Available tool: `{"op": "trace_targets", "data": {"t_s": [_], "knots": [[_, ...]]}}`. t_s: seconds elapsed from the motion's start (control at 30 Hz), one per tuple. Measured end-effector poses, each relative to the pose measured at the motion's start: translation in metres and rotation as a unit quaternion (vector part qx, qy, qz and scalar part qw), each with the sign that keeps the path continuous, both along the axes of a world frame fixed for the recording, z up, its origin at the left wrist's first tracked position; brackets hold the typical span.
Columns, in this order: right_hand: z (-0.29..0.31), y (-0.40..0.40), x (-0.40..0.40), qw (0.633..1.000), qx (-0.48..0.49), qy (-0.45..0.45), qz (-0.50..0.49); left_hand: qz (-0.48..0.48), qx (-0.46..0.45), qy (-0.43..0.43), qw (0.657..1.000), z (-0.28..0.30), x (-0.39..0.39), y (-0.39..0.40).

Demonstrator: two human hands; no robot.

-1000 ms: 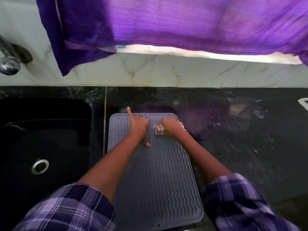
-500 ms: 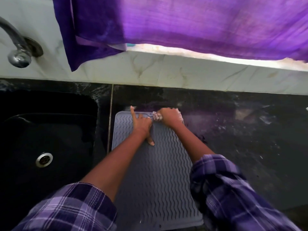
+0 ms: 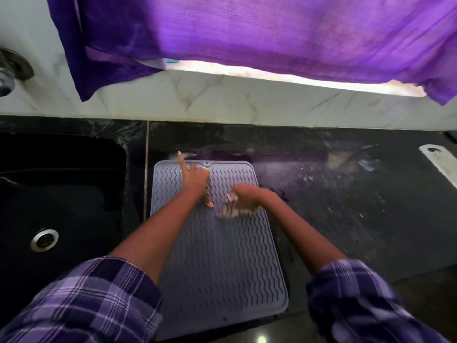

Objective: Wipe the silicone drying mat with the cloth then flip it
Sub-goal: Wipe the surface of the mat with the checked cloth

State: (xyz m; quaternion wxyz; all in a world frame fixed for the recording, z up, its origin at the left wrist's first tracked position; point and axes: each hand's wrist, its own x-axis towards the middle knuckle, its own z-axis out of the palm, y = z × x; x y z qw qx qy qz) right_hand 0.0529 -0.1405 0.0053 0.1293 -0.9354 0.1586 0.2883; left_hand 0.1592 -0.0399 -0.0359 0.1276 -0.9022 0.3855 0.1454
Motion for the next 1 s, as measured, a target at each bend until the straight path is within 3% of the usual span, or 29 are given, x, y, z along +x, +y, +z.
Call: {"op": "trace_targets", "data": {"t_s": [0.13,0.33,0.5,0.67,0.83,1.0], "knots": [[0.008,-0.016,0.035,0.991,-0.056,-0.117,-0.046,0.011,-0.012,0.02,1.0,-0.003,0.001,0.003],[-0.019,0.008,-0.001,0.995,-0.054,-0.081,-0.02,0.001,0.012,-0.021,1.0,-0.008,0.001,0.002],[-0.016,0.037,-0.081,0.998,-0.007,0.056,0.032,-0.012,0.021,-0.061,0.998,-0.006,-0.01,0.002],[-0.021,0.058,-0.096,0.997,-0.062,0.01,0.055,-0.013,-0.021,-0.121,0.992,-0.006,-0.046,0.018],[-0.024,0.059,-0.115,0.996,-0.055,-0.023,0.067,0.013,-0.097,0.035,0.995,-0.015,-0.086,0.052],[-0.026,0.069,-0.139,0.991,-0.08,-0.095,0.04,-0.076,-0.043,0.092,0.992,-0.027,-0.124,0.093]]}}
